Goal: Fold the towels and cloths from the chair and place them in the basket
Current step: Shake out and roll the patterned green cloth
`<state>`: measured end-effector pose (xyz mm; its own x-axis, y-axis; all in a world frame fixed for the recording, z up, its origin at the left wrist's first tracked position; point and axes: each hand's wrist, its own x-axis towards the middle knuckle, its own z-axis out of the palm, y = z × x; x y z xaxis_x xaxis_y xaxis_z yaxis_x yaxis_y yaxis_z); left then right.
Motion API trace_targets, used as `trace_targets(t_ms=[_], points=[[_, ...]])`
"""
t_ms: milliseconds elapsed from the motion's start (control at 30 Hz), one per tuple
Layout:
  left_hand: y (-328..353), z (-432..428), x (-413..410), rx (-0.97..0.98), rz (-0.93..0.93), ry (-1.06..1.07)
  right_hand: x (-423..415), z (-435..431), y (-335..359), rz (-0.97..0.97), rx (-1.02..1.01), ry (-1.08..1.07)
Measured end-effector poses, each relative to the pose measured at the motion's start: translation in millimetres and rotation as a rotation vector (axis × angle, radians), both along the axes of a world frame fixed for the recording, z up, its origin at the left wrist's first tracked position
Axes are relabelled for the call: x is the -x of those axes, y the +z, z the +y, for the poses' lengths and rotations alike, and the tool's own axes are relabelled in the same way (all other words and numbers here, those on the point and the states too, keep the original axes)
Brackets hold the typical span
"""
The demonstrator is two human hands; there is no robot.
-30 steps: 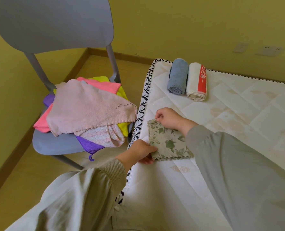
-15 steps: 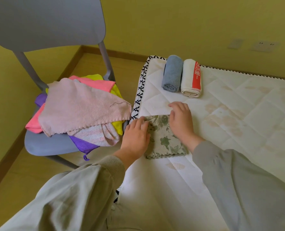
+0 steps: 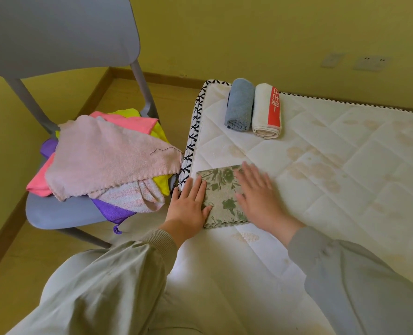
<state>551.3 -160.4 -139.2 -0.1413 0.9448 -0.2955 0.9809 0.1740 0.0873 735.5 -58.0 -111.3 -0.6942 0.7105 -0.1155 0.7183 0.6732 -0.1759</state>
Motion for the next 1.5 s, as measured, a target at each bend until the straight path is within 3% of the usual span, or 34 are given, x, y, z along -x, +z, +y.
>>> trace_targets(t_ms=[100,200,333,400,533,667,767,900,1033,1267,1400,1500], points=[[1,0,4,0.009,-0.032,0.01,-1,-7,-14,-0.156,-0.038,0.265],[3,1,11,0.034,-0.076,0.026,-24,4,-26,-0.111,0.048,0.06],[16,8,10,-0.151,-0.292,0.161,-39,17,-18,0.204,0.213,-0.347],[28,13,11,-0.243,-0.451,0.35,-32,26,-6,0.352,0.316,-0.527],[40,27,12,-0.1,-0.96,0.853,-5,48,14,0.51,0.712,-0.874],[42,39,17,0.046,-1.358,1.124,13,55,24,0.456,0.991,-0.93],[49,41,18,0.13,-1.545,1.156,21,59,25,0.43,1.108,-0.95],[47,45,12,0.169,-1.567,1.162,24,60,22,0.462,1.204,-0.995],[32,45,8,0.013,-1.509,1.192,20,54,16,0.58,1.224,-1.015],[30,34,10,-0.139,-1.667,1.188,13,44,8,0.814,1.256,-0.888],[37,34,22,-0.228,-1.642,1.153,25,41,13,0.978,1.327,-0.883],[36,34,29,-0.243,-1.576,1.258,38,40,16,1.047,1.363,-0.947]])
